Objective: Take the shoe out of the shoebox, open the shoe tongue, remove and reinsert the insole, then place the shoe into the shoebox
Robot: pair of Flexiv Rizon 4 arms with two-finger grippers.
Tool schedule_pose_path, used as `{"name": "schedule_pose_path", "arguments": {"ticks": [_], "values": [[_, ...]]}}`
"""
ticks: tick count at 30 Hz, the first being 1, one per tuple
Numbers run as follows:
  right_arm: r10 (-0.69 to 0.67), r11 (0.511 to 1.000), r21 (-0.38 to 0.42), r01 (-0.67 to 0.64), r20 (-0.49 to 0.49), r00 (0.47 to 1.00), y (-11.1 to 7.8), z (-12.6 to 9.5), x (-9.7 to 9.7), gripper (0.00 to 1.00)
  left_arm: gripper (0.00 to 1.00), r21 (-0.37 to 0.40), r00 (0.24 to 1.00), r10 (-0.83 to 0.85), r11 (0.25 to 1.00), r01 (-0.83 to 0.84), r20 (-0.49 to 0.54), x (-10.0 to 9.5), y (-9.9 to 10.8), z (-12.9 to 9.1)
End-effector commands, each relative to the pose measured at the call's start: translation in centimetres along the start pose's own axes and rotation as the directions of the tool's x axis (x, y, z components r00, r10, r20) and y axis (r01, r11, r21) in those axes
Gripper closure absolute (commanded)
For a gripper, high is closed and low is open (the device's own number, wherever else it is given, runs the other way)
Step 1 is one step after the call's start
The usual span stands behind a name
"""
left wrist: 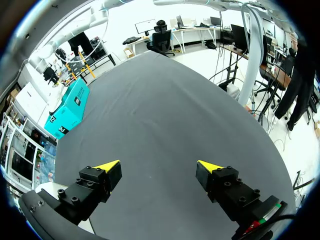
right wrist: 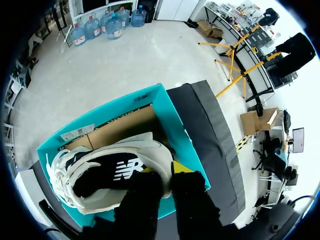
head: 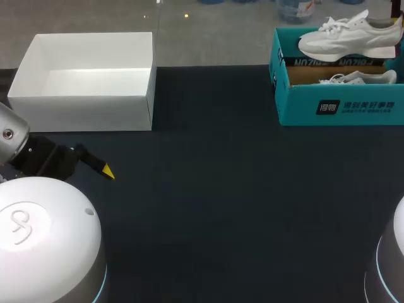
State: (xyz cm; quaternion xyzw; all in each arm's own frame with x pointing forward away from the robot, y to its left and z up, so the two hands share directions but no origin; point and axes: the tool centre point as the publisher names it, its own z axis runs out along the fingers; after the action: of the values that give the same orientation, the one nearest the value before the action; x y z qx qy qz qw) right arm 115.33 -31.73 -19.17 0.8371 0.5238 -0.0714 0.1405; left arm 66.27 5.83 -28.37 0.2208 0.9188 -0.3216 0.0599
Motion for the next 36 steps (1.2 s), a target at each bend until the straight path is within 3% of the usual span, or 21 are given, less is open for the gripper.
{"name": "schedule_pose_path", "arguments": {"ticks": [1,16,36], "values": [[-0.002,1.000,0.002,0.002,-0.008,1.000,0.4,0.1,-0.3,1.00,0.00,-0.003,1.000,0.000,1.000,0.000,-0.002,0.0,0.0,0.1],[0.027,1.000,0.005,-0.027,-0.016,1.000,1.7,2.7,0.6,1.00,0.00,-0.003,1.000,0.000,1.000,0.000,-0.002,0.0,0.0,0.1],[0.068,0.997,0.025,-0.069,0.031,0.997,1.6,7.3,1.9,1.00,0.00,-0.003,1.000,0.000,1.000,0.000,-0.002,0.0,0.0,0.1]]}}
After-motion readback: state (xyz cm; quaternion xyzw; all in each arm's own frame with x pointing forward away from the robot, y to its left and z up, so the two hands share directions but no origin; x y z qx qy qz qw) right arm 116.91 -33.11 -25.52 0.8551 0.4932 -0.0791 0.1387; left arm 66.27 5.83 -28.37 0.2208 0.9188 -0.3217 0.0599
